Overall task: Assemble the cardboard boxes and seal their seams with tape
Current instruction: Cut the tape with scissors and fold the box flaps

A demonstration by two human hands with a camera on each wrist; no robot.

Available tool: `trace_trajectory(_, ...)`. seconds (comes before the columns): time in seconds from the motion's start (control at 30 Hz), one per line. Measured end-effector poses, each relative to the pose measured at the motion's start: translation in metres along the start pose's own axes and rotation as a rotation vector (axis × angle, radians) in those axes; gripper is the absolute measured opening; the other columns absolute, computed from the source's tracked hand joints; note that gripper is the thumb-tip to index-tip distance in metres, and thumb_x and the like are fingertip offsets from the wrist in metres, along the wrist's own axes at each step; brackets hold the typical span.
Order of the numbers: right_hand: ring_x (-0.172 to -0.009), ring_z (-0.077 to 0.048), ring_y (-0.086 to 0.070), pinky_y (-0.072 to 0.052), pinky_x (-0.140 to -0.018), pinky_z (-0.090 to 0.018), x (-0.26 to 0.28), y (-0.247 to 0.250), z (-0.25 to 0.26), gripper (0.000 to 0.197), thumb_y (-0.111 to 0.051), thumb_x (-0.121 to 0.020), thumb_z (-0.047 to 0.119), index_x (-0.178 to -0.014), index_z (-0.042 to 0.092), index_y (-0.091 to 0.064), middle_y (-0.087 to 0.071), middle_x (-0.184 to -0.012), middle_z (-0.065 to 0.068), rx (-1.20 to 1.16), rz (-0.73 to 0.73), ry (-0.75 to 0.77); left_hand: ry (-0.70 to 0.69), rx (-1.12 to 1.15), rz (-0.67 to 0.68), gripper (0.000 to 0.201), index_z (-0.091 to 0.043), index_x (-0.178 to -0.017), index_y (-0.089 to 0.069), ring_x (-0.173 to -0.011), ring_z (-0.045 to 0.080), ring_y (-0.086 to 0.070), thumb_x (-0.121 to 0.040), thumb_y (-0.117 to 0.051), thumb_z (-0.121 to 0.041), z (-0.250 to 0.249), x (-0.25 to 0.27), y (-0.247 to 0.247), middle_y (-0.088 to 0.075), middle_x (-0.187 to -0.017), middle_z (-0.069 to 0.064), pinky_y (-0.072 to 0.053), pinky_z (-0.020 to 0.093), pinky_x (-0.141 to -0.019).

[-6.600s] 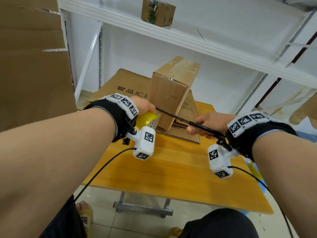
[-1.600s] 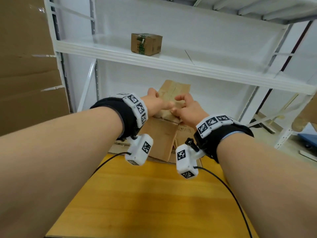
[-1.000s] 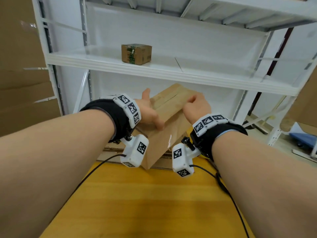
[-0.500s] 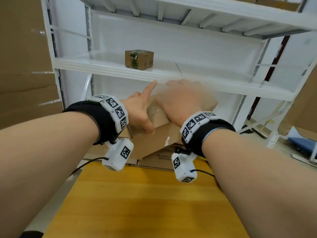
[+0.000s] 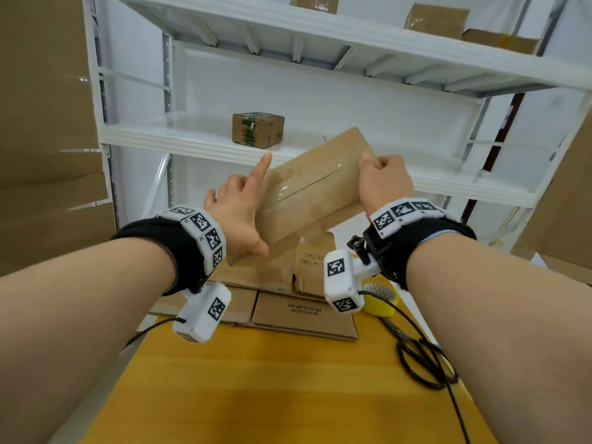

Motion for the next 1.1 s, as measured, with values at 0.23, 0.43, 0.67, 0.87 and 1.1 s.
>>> trace_trajectory(0.23, -0.097, -0.011, -0.058, -0.047, -0.092, -0.028, 0.019, -0.02, 0.026, 0.019, -0.057, -0.098, 0.03, -0.112, 0.019, -0.063, -0.065, -0.108, 0.006, 0.05, 0.098, 0.379, 0.088, 0.262, 0.133, 0.144, -0.057, -0.134, 0.031, -0.126, 0.032, -0.045, -0.058, -0.09, -0.033, 0.006, -0.003, -0.028, -0.019, -0.151, 0.009, -0.043, 0.052, -0.102)
trace_trajectory(0.43, -0.086, -0.021, -0.07, -0.061, -0.077, -0.039, 0.03, -0.05, 0.008, 0.011, -0.056, -0.096, 0.017, -0.09, 0.016, -0.066, -0.069, -0.085, 0.0, -0.189, 0.29, 0.2, 0.244, 0.63, 0.181, 0.133, -0.058, -0.138, 0.014, -0.11, 0.032, -0.057, -0.059, -0.089, -0.031, 0.017, -0.005, -0.033, -0.047, -0.135, 0.003, -0.056, 0.052, -0.082)
trace_trajectory(0.67, -0.057, -0.019, -0.065, -0.061, -0.057, -0.036, 0.044, -0.06, -0.004, 0.008, -0.057, -0.095, 0.023, -0.099, 0.017, -0.061, -0.067, -0.084, -0.01, -0.217, 0.401, 0.085, 0.249, 0.812, 0.217, 0.102, -0.051, -0.142, -0.02, -0.107, 0.028, -0.06, -0.074, -0.077, -0.001, 0.026, 0.003, -0.023, -0.059, -0.114, 0.002, -0.052, 0.055, -0.087)
trace_trajectory(0.87, -0.053, -0.022, -0.061, -0.057, -0.054, -0.036, 0.047, -0.07, 0.002, 0.012, -0.056, -0.092, 0.017, -0.101, 0.01, -0.06, -0.063, -0.075, -0.01, -0.22, 0.489, 0.05, 0.195, 0.759, 0.105, 0.054, -0.026, -0.137, -0.045, -0.114, 0.022, -0.055, -0.088, -0.061, -0.042, 0.009, -0.01, 0.005, -0.056, -0.127, 0.001, -0.045, 0.046, -0.1)
trace_trajectory(1.1, -0.057, -0.024, -0.063, -0.059, -0.059, -0.037, 0.046, -0.069, 0.001, 0.014, -0.057, -0.093, 0.018, -0.103, 0.009, -0.06, -0.063, -0.077, -0.011, -0.19, 0.538, 0.061, 0.145, 0.62, -0.029, 0.02, -0.023, -0.095, -0.072, -0.097, 0.015, -0.065, -0.082, -0.067, -0.009, -0.005, -0.027, 0.018, -0.07, -0.098, 0.0, -0.051, 0.031, -0.095)
Point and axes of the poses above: each hand's wrist, its own x-axis away from the middle knuckle, its own y-axis out of the back of the hand, z = x × y, the point moved 9 cm from there along -x, towards the middle knuckle
